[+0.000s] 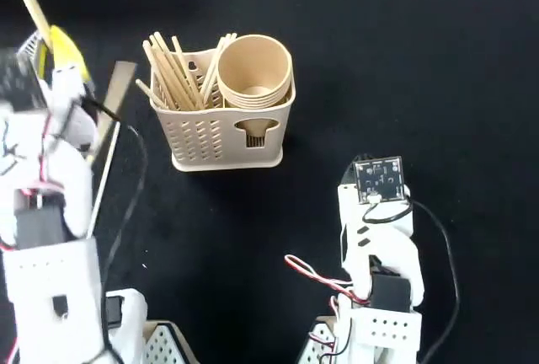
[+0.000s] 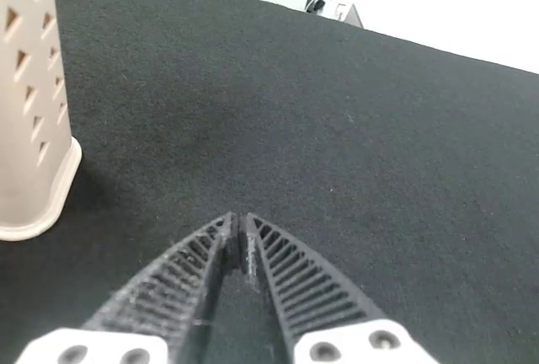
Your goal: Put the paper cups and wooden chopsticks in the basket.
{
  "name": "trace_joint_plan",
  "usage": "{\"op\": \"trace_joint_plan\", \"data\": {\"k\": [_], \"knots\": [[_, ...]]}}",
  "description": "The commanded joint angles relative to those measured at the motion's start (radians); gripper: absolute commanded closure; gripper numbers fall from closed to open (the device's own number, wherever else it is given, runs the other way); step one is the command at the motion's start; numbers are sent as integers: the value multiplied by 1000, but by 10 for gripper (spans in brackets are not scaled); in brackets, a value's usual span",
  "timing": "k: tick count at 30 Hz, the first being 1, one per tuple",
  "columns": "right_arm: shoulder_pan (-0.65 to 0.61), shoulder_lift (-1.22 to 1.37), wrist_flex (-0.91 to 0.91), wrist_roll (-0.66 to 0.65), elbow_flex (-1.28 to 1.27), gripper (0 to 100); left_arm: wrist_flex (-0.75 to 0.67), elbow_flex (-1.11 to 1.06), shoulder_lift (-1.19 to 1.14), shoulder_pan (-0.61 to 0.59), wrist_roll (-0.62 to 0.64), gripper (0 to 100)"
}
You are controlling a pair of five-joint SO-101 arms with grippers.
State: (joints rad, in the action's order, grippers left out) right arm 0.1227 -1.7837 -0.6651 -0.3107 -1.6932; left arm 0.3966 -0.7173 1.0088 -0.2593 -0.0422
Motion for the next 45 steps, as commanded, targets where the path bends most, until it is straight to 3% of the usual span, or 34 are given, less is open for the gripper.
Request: {"op": "trace_joint_plan", "data": {"k": [1,10,16,26,30,37,45], "knots": [[-6,-13,3,-6,4,987,-221,-143,180,117,14,973],[-6,-13,3,-6,4,987,-390,-229,187,343,23,973],[-6,-13,5,-6,4,987,-446,-231,86,355,160,973],[-5,-13,5,-6,4,987,-436,-240,-167,355,170,949],[-5,-13,5,-6,4,987,-292,-206,-181,363,176,820],[-5,-13,5,-6,4,987,23,-54,-38,341,155,816],[-5,-13,5,-6,4,987,434,222,-71,88,78,815]]}}
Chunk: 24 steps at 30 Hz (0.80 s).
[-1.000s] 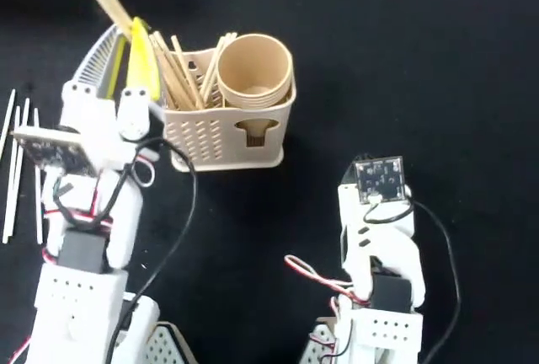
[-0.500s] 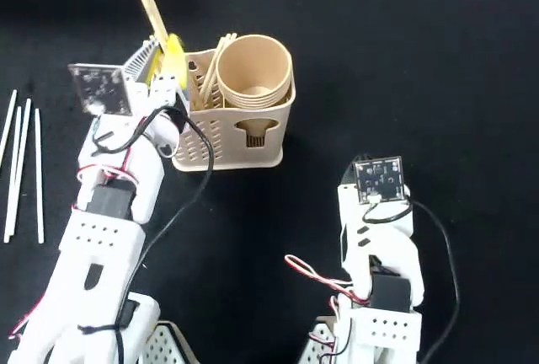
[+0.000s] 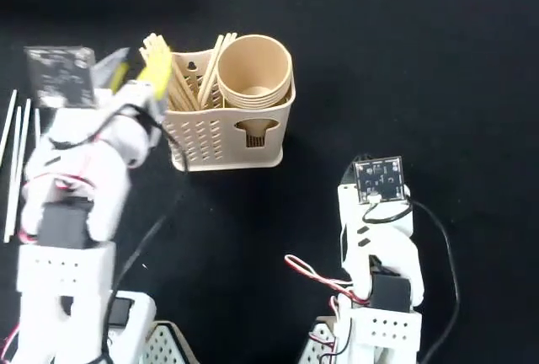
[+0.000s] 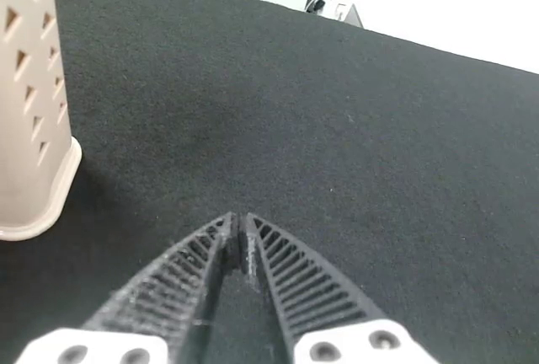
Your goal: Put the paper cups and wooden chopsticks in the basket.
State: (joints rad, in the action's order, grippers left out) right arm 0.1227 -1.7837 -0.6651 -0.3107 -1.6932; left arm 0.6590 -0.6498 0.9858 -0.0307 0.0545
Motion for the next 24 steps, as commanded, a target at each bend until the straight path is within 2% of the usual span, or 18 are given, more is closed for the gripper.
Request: {"op": "trace_joint_plan", "data": {"k": [1,4,7,18,24], "knots": [[-5,-13,5,-6,4,987,206,179,-84,-180,-20,815],[-5,-13,5,-6,4,987,272,231,-218,-295,-35,815],[-5,-13,5,-6,4,987,313,251,-373,-354,-126,815],[-5,-13,5,-6,4,987,325,289,-959,-364,-480,815],[-5,-13,5,-6,4,987,319,429,-1211,-387,-505,815]]}}
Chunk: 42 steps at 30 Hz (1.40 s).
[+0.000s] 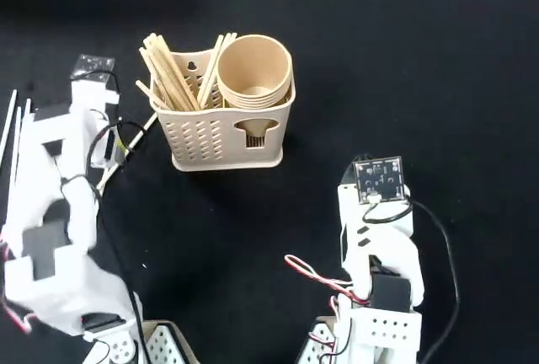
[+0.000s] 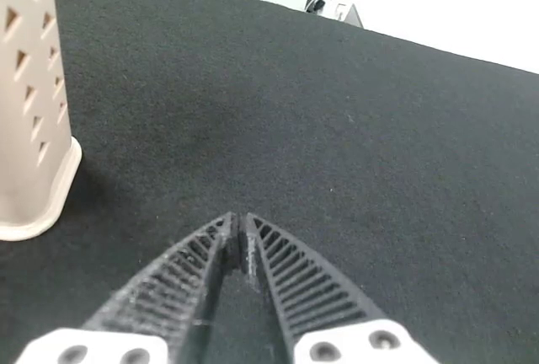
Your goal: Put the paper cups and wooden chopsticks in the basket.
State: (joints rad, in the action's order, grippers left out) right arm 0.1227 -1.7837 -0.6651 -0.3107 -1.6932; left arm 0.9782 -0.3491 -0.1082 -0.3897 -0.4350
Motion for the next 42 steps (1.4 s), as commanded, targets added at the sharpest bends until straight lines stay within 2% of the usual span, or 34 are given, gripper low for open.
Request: {"op": "trace_joint_plan", "data": {"k": [1,7,11,14,22,26,31,37,42], "knots": [[-5,-13,5,-6,4,987,5,156,-157,-31,-15,816],[-5,-13,5,-6,4,987,12,257,-330,-45,-17,834],[-5,-13,5,-6,4,987,77,285,-330,-36,-94,980],[-5,-13,5,-6,4,987,144,285,-330,-22,-164,976],[-5,-13,5,-6,4,987,184,259,-264,-30,-164,972],[-5,-13,5,-6,4,987,178,157,-74,-21,-163,972],[-5,-13,5,-6,4,987,143,30,295,-19,-84,971],[-5,-13,5,-6,4,987,-64,-134,675,-19,57,971],[-5,-13,5,-6,4,987,-219,-160,887,-2,207,971]]}}
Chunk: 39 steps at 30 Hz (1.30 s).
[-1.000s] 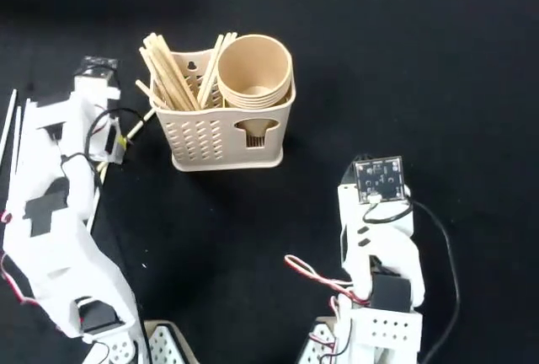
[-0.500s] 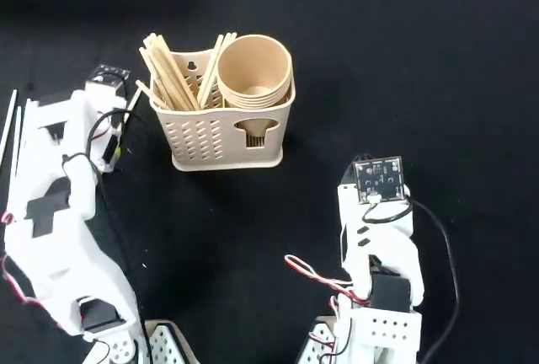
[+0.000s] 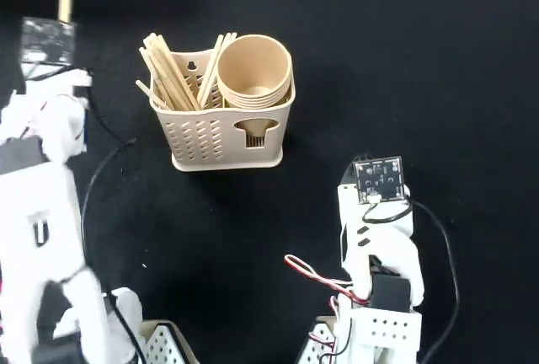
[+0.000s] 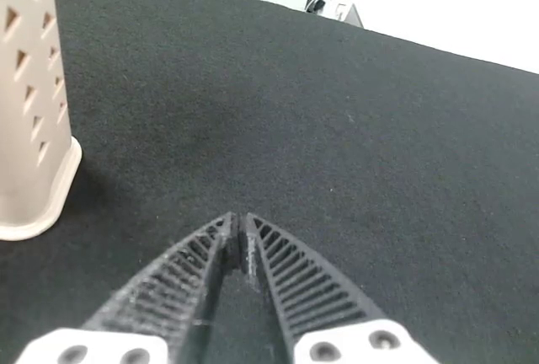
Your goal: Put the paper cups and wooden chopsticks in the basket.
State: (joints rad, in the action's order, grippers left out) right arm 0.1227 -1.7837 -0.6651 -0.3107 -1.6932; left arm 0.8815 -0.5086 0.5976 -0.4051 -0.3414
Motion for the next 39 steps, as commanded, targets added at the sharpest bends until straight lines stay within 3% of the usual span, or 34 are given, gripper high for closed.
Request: {"op": "trace_joint_plan", "data": {"k": [1,11,13,17,22,30,36,39], "knots": [[-5,-13,5,-6,4,987,-157,-1,213,30,135,972],[-6,-13,5,-6,4,987,-634,28,356,318,153,972],[-6,-13,5,-6,4,987,-675,45,362,380,213,972],[-6,-13,5,-6,4,987,-703,76,351,410,420,972],[-6,-13,5,-6,4,987,-701,-19,325,410,522,972],[-6,-13,5,-6,4,987,-921,-337,316,412,532,972],[-6,-13,5,-6,4,987,-864,-443,316,487,526,969],[-6,-13,5,-6,4,987,-786,-455,307,519,525,869]]}}
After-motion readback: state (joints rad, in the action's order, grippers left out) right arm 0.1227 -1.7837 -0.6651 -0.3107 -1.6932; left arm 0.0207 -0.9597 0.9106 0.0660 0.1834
